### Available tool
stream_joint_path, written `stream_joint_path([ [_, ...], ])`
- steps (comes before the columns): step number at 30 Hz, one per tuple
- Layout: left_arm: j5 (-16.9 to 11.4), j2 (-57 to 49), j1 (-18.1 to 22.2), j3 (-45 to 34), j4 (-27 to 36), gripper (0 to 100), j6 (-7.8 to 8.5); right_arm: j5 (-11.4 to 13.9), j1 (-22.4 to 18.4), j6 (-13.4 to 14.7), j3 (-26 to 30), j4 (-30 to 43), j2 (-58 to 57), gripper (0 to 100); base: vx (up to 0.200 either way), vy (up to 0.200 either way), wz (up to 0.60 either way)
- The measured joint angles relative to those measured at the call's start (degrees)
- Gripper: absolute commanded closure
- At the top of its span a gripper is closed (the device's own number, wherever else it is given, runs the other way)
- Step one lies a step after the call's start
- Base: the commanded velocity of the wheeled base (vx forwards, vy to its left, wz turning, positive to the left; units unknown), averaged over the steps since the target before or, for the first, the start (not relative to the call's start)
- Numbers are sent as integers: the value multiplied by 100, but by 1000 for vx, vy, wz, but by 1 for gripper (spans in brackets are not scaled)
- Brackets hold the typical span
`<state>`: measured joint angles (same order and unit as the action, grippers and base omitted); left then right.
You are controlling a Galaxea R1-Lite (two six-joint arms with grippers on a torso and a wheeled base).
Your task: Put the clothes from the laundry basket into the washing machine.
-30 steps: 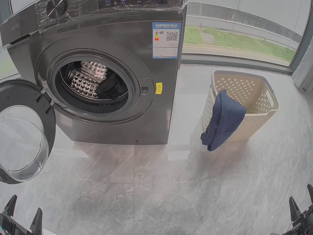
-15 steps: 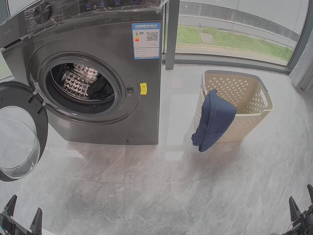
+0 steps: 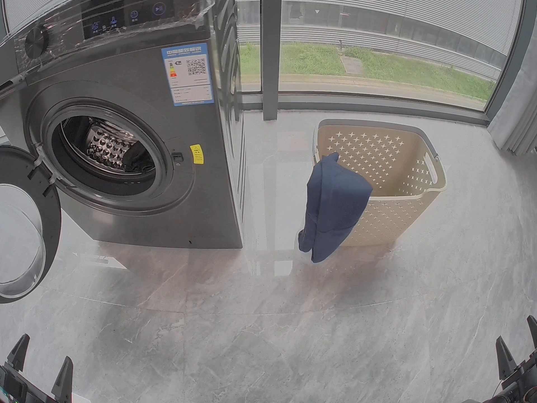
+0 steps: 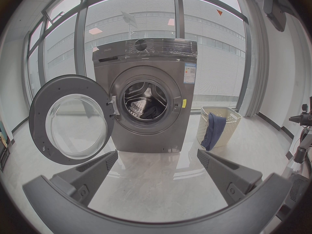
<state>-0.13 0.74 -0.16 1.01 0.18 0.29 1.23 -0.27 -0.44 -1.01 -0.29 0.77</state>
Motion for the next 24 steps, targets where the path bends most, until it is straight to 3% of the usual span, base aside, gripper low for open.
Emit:
stream_joint_path([
  [13, -2, 5, -2, 0, 0, 0, -2, 7, -17, -16, 0, -2, 2, 0, 200, 0, 0],
  [20, -5, 7, -2, 0, -2, 0, -16, 7, -13, -10, 0, -4, 7, 0, 0, 0, 0],
  [24, 16, 10, 0, 0, -2, 0, -9, 7, -6, -7, 0, -4, 7, 0, 0, -200, 0],
])
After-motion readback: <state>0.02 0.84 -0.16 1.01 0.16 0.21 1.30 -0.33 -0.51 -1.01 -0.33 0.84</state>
